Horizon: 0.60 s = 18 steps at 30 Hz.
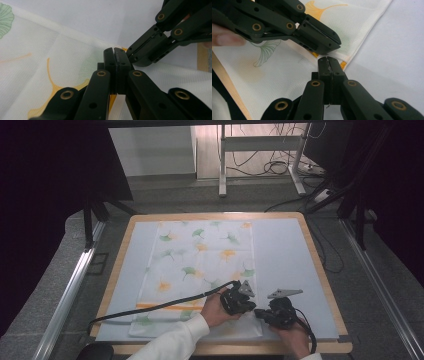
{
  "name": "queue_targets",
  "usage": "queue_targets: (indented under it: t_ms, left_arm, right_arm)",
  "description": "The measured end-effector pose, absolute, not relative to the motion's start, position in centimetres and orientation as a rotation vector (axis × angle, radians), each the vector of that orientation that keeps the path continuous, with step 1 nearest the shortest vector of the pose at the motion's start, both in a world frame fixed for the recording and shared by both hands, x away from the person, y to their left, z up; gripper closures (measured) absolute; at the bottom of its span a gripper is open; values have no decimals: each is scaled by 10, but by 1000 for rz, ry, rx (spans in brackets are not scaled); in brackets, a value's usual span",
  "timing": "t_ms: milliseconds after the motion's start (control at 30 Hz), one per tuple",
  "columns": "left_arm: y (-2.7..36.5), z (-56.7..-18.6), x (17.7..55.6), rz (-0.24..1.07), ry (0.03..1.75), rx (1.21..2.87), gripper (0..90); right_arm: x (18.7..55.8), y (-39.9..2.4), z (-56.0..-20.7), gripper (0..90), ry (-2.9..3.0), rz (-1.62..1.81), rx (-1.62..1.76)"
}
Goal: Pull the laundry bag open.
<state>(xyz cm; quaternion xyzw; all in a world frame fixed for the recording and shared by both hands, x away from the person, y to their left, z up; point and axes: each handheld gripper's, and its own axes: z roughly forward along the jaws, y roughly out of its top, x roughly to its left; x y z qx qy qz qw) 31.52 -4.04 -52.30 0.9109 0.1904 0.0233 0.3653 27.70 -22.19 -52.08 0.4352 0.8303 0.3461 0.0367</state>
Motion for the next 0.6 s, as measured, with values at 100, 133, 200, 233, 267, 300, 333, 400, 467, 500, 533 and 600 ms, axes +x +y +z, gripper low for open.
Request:
queue_targets:
  t_ms: [100, 133, 200, 233, 267, 300, 333, 400, 467, 500, 533, 600]
  left_arm:
    - [-39, -522, 315, 72, 479, 2360, 900]
    - [-39, -522, 315, 72, 481, 2358, 900]
    - [-38, -522, 315, 80, 480, 2363, 900]
    - [-38, -522, 314, 83, 481, 2363, 900]
    - [-37, -522, 314, 83, 485, 2363, 900]
    - [-37, -522, 314, 83, 483, 2363, 900]
    - [-36, -522, 314, 88, 481, 2365, 900]
    - [-35, -521, 314, 93, 478, 2370, 900]
    - [-35, -521, 313, 91, 484, 2367, 900]
    - [-34, -522, 313, 91, 483, 2365, 900]
    - [-33, -522, 314, 80, 493, 2358, 900]
    - [-29, -523, 316, 51, 511, 2344, 900]
  right_arm:
    - [278, -223, -521, 896, 2549, 1073, 1349]
    - [278, -223, -521, 895, 2550, 1074, 1351]
    - [278, -224, -521, 896, 2554, 1073, 1357]
    - [278, -224, -521, 895, 2551, 1077, 1359]
    - [278, -224, -522, 896, 2551, 1078, 1360]
    - [278, -224, -522, 896, 2553, 1079, 1360]
    - [278, -224, -522, 896, 2553, 1080, 1360]
    - [278, -224, -522, 896, 2554, 1080, 1358]
    - [278, -224, -522, 896, 2554, 1080, 1356]
    - [278, -224, -522, 896, 2554, 1080, 1355]
    - [278, -224, -522, 896, 2554, 1080, 1354]
    - [278, -224, -522, 896, 2555, 1081, 1353]
